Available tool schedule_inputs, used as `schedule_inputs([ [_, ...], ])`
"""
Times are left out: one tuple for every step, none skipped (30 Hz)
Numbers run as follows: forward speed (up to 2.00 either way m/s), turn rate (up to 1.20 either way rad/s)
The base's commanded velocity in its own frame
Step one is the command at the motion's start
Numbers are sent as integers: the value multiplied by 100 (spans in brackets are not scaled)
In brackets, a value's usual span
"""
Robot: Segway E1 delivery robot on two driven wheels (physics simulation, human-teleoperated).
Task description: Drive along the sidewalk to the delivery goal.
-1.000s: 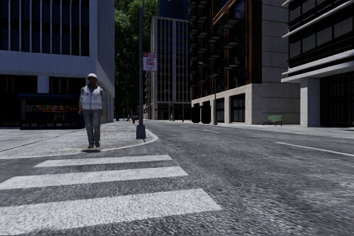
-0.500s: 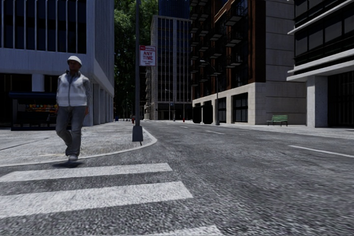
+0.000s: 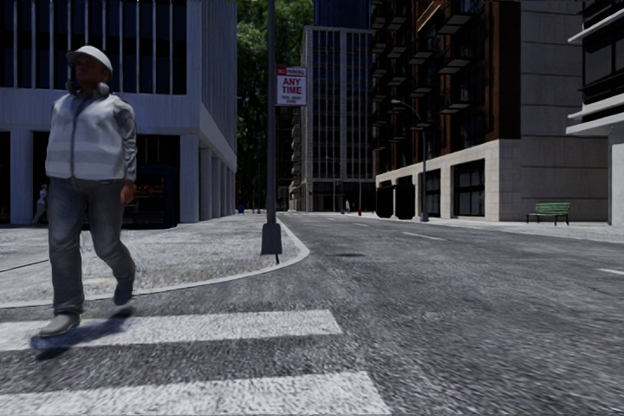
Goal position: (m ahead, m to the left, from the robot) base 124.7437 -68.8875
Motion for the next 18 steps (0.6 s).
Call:
schedule_inputs([
  [145, 48],
  [144, 48],
  [144, 48],
  [144, 48],
  [144, 48],
  [144, 31],
  [144, 4],
  [144, 4],
  [144, 0],
  [144, 0],
  [144, 0],
  [144, 0],
  [144, 0],
  [144, 0],
  [144, 0],
  [144, 0],
  [144, 0],
  [144, 0],
])
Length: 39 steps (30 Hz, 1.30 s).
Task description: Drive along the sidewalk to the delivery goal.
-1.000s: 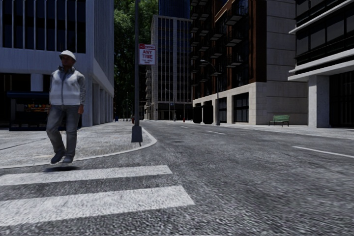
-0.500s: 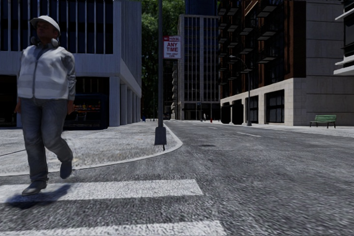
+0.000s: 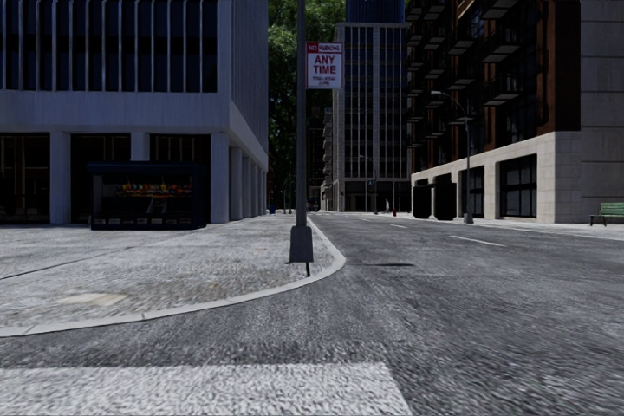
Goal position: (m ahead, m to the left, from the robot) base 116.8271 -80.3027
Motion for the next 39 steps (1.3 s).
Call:
schedule_inputs([
  [144, 0],
  [144, 0],
  [144, 0],
  [144, 11],
  [144, 38],
  [144, 50],
  [144, 50],
  [144, 55],
  [144, 57],
  [144, 57],
  [144, 57],
  [144, 57],
  [144, 57],
  [144, 57],
  [144, 57],
  [144, 57],
  [144, 57],
  [147, 37],
  [152, 30],
  [155, 28],
  [155, 28],
  [165, 26],
  [178, 25],
  [200, 25],
  [200, 25],
  [200, 25],
  [200, 25],
  [200, 25],
  [200, 25],
  [200, 25],
  [200, 25],
  [200, 25],
  [199, 25],
  [199, 21],
  [199, 19],
  [199, 19],
  [199, 19],
  [199, 41],
  [199, 54],
])
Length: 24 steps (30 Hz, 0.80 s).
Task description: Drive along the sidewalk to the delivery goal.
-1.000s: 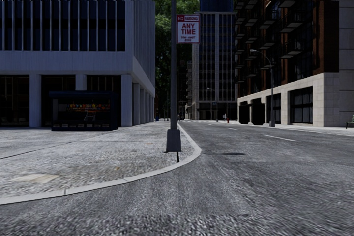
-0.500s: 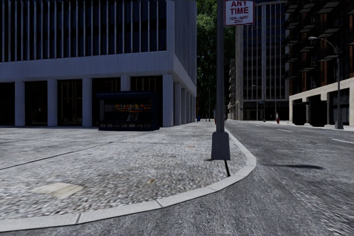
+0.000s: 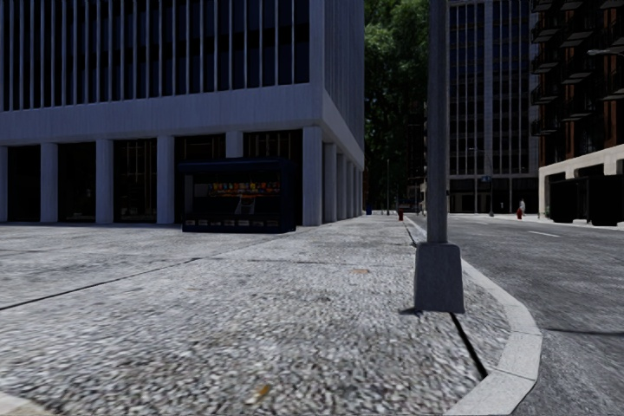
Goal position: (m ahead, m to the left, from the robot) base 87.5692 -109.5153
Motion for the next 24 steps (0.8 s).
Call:
schedule_inputs([
  [199, 54],
  [199, 57],
  [199, 50],
  [199, 37],
  [199, 24],
  [199, 24],
  [199, 12],
  [199, 0],
  [199, 0],
  [199, 0],
  [199, 0],
  [199, 0],
  [199, 0],
  [199, 0],
  [199, 0],
  [199, 0],
  [199, 0],
  [199, 0],
  [199, 0],
  [199, 0],
  [199, 0],
  [199, 0],
  [199, 0],
  [199, 0],
])
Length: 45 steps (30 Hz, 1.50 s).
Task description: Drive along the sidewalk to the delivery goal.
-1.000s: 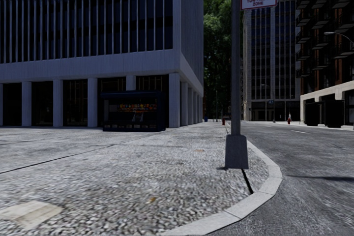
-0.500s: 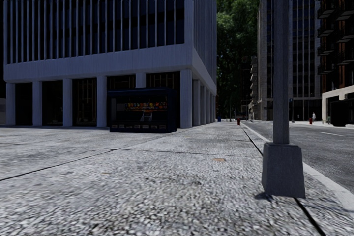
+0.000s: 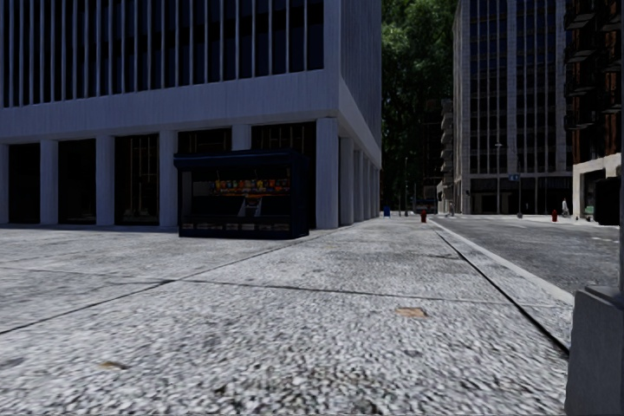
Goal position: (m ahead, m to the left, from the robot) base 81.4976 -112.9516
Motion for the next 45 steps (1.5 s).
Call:
schedule_inputs([
  [199, 0],
  [199, 0],
  [199, 0],
  [199, 0],
  [199, 0],
  [199, 0],
  [199, 0],
  [199, 0],
  [199, 0],
  [199, -1],
  [199, -10],
  [199, -10],
  [199, -18],
  [199, -21],
  [199, -22],
  [199, -22],
  [199, -22],
  [199, -22],
  [199, -22],
  [199, -22],
  [199, -22],
  [199, -22],
  [199, -22],
  [199, -22],
  [199, -22],
  [199, -22],
  [199, -22],
  [199, -22],
  [199, -22],
  [199, -22],
  [199, -8],
  [199, 0],
  [199, 0],
  [199, 0],
  [199, 0],
  [199, 0],
  [199, 0],
  [199, 0],
  [199, 0],
  [199, 0],
  [199, 0],
  [199, 0],
  [199, 0],
  [199, 0],
  [199, 0],
])
